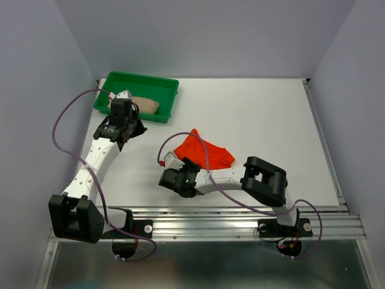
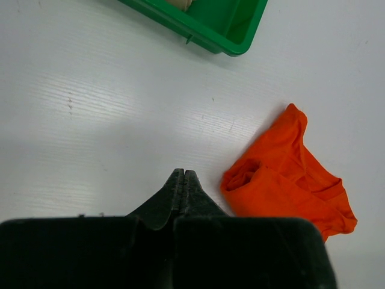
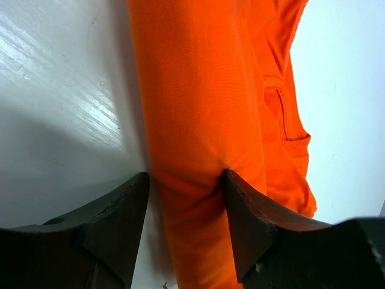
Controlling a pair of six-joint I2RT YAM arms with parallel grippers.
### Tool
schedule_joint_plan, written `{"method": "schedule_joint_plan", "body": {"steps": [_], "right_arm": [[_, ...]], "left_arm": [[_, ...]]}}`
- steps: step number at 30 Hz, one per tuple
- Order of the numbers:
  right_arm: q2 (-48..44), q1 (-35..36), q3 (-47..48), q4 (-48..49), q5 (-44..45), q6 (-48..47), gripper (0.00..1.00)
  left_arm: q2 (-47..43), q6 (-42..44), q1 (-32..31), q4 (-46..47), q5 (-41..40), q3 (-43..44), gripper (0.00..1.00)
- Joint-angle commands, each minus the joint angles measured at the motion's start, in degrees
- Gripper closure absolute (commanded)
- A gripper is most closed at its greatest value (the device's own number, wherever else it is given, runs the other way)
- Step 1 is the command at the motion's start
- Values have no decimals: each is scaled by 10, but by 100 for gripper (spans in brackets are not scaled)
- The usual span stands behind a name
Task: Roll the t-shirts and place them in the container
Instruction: Roll the T-shirt to the center of the board.
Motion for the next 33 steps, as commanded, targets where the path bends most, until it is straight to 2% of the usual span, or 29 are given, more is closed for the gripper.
{"method": "schedule_joint_plan", "body": {"steps": [1, 4, 5, 8, 9, 12, 13, 16, 20, 33], "right_arm": [[34, 4, -25, 48, -11, 7, 43], [41, 4, -43, 86, -10, 8, 56], [40, 4, -47, 93, -9, 12, 66], [35, -1, -58, 104, -9, 16, 80], [26, -6, -58, 106, -13, 18, 88], [-11, -25, -59, 107, -72, 39, 99], [-22, -32, -59, 107, -110, 44, 99], [-56, -53, -55, 106, -152, 55, 99], [-91, -86, -57, 107, -267, 74, 99], [-129, -183, -64, 118, -548, 135, 99]], "left_arm": [[-4, 7, 3, 14, 2, -6, 100], [-7, 7, 4, 13, 18, -7, 100], [-8, 8, 3, 13, 19, -8, 100], [-10, 9, 3, 12, 20, -8, 100], [-10, 9, 3, 12, 20, -8, 100], [-9, 9, 3, 13, 24, -9, 100], [-9, 9, 3, 14, 24, -10, 100], [-10, 9, 3, 17, 27, -12, 100], [-10, 9, 3, 19, 29, -18, 100], [-6, 14, 4, 24, 39, -22, 100]]}}
